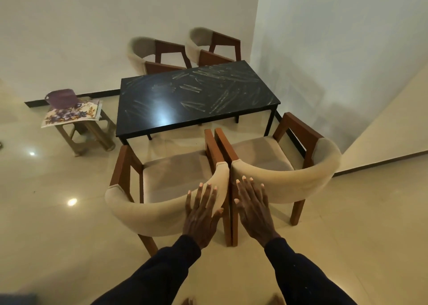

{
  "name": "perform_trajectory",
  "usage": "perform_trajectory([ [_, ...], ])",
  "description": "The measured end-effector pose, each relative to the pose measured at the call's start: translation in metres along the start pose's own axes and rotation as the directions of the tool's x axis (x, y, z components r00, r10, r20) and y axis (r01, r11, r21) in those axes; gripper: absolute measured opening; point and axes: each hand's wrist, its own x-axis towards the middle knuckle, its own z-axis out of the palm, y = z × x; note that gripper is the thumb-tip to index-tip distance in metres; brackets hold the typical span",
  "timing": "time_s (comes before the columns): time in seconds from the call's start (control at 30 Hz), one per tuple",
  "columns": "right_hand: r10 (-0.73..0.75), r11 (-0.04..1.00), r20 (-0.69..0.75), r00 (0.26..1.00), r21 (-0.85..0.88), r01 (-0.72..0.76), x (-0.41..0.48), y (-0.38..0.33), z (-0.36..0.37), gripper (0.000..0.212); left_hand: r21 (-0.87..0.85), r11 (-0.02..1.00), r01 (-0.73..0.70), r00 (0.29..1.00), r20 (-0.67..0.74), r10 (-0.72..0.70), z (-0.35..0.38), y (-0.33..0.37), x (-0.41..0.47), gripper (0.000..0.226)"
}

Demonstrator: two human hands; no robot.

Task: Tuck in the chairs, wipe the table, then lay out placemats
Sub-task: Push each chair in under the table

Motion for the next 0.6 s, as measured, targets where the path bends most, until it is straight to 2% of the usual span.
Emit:
perform_trajectory([
  [0.27, 0.020, 0.998, -0.032, 0.999, 0.057, -0.018, -0.009, 0.132, -0.080, 0.059, 0.030, 1.000, 0.002, 1.000, -0.005, -0.002, 0.033, 0.146, 0.077, 0.067],
  [0.43, -0.002, 1.000, -0.056, 0.998, 0.007, 0.002, -0.011, 0.222, -0.130, 0.056, -0.027, 0.999, -0.039, 0.999, -0.037, 0.038, 0.056, 0.233, 0.134, 0.067],
  [0.6, 0.007, 1.000, -0.036, 0.999, -0.024, -0.008, 0.011, 0.296, -0.156, 0.057, 0.052, 0.996, -0.066, 0.997, -0.039, 0.068, 0.076, 0.290, 0.197, 0.068],
])
